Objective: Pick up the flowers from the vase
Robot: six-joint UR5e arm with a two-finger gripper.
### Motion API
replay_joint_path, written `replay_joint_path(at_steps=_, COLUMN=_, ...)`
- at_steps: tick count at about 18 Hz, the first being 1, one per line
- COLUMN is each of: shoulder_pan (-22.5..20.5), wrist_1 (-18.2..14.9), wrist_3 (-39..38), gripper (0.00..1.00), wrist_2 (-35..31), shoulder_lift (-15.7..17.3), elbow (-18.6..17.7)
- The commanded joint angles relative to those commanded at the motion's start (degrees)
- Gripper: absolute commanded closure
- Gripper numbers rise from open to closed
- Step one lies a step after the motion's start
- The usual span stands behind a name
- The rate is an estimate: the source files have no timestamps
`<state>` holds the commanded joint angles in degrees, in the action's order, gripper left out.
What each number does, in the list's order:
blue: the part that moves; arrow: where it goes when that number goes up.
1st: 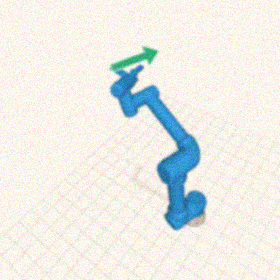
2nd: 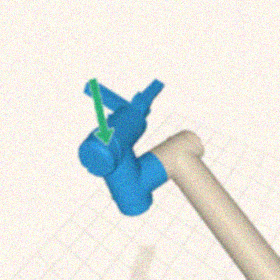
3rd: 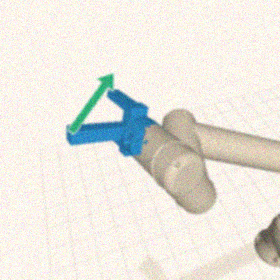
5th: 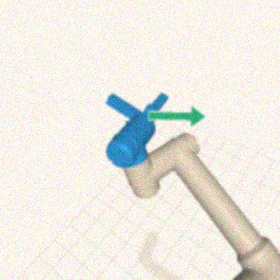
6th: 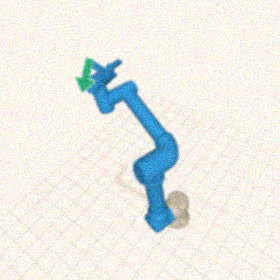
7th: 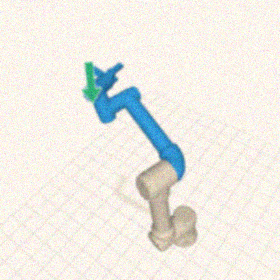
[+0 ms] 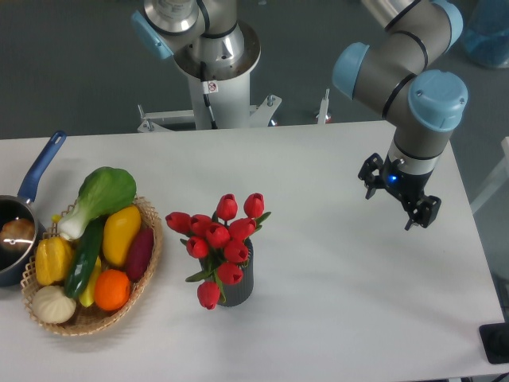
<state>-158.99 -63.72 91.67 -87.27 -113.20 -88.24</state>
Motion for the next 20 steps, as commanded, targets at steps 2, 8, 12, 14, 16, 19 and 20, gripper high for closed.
replay_joint_path(at_steps=2, shoulder_pan=0.0, wrist_1=0.1, wrist_3=0.0, gripper=0.00, wrist_2=0.2, shoulder_lift=0.0, elbow=0.0)
replay_joint_path(at_steps=8, shoulder_pan=-3.2, wrist_1=1.1, wrist_3=-0.2, gripper=0.00, wrist_2=8.5, shoulder_lift=0.0, elbow=-2.6)
replay_joint_path(at_steps=12, shoulder_pan=-5.2, wrist_1=3.7, wrist_3=-0.6, gripper=0.00, wrist_2=16.3, shoulder_lift=1.5, elbow=-7.2)
replay_joint_path(at_steps=14, shoulder_pan=-4.7, wrist_1=4.9, wrist_3=-1.1, gripper=0.00, wrist_2=16.3, shoulder_lift=2.5, elbow=-7.6)
replay_joint_path(at_steps=16, shoulder_pan=-4.2, wrist_1=4.8, wrist_3=-1.5, gripper=0.00, wrist_2=16.3, shoulder_lift=3.7, elbow=-7.6)
replay_joint_path(at_steps=19, shoulder_pan=-2.6, wrist_1=4.9, wrist_3=-1.6, gripper=0.00, wrist_2=17.1, shoulder_lift=6.3, elbow=-11.1)
replay_joint_path(at_steps=20, shoulder_pan=-2.0, wrist_1=4.7, wrist_3=-1.6, gripper=0.00, wrist_2=18.7, shoulder_lift=6.9, elbow=-12.0)
